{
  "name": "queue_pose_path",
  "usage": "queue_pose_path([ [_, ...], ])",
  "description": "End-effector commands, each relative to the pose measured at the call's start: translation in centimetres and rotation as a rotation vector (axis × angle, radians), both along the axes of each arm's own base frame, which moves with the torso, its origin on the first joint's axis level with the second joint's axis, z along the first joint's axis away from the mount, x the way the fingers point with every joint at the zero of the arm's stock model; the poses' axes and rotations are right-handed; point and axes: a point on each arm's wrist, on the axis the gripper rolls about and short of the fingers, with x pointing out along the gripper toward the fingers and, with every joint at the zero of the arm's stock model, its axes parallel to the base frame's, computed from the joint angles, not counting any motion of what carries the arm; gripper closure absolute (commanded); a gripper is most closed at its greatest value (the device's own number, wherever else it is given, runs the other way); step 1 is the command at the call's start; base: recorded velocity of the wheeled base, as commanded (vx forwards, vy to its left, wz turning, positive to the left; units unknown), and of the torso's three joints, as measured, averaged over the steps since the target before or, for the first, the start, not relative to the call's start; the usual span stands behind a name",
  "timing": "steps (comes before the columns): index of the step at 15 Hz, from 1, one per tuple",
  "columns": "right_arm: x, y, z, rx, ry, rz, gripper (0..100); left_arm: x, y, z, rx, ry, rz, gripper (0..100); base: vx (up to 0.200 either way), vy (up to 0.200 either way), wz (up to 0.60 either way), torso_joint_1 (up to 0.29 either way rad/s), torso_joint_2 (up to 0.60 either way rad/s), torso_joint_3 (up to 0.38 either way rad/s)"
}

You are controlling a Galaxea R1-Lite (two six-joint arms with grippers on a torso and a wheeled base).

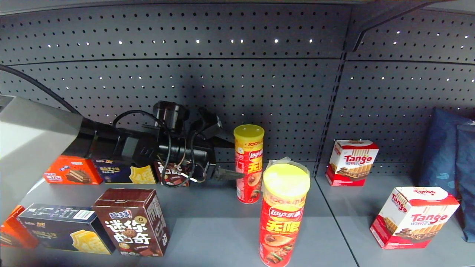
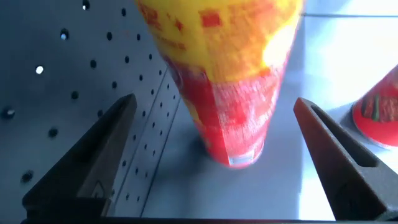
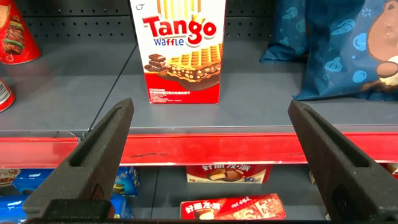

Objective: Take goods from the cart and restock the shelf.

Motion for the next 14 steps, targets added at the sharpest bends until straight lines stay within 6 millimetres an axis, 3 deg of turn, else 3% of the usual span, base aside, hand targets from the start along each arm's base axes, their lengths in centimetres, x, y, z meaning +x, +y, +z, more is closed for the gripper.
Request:
queue_pose_path([
  [1,0.0,0.0,0.0,-0.001,0.000,0.000,0,-0.6,0.6,0.8,0.000,-0.022,0.011,0,0.000,0.000,0.00,0.000,0.00,0.000],
  [6,0.0,0.0,0.0,-0.001,0.000,0.000,0,-1.1,0.4,0.6,0.017,-0.009,0.019,0,0.000,0.000,0.00,0.000,0.00,0.000],
  [9,0.0,0.0,0.0,0.001,0.000,0.000,0,-3.3,0.9,1.1,0.058,0.001,0.076,0,0.000,0.000,0.00,0.000,0.00,0.000],
  [14,0.0,0.0,0.0,0.001,0.000,0.000,0,-4.9,0.8,3.2,0.161,-0.101,0.266,0,0.000,0.000,0.00,0.000,0.00,0.000],
])
